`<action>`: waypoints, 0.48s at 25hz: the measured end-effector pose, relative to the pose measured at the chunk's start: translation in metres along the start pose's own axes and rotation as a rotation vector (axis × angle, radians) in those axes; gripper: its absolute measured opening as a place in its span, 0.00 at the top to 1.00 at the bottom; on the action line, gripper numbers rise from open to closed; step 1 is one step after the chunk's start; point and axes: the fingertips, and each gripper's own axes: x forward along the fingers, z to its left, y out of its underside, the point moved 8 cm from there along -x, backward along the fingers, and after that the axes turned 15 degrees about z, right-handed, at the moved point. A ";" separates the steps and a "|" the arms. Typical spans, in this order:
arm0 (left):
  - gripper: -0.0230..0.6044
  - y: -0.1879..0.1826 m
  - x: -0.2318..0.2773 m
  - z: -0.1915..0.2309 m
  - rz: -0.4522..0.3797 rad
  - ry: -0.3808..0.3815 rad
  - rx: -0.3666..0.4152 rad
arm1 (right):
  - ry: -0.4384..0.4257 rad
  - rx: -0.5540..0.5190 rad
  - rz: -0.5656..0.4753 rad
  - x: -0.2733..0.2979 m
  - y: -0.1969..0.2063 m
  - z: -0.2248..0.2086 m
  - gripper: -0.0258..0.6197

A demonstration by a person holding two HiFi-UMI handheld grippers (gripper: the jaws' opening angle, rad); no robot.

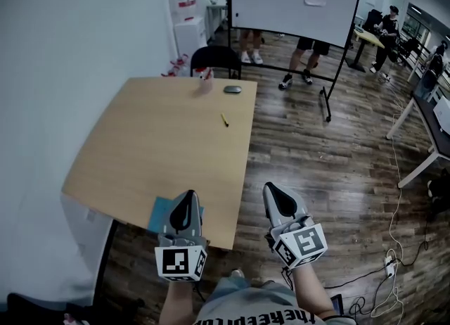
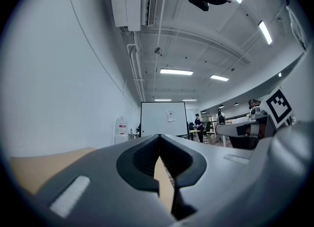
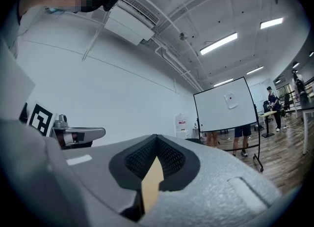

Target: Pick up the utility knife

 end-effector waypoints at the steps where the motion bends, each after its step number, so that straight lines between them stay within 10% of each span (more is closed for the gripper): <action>1: 0.93 -0.001 0.002 0.002 -0.001 0.005 0.001 | 0.005 0.005 -0.005 0.001 -0.001 0.000 0.96; 12: 0.93 0.004 0.026 -0.001 0.000 0.068 -0.013 | 0.052 0.015 0.005 0.006 0.006 -0.012 0.96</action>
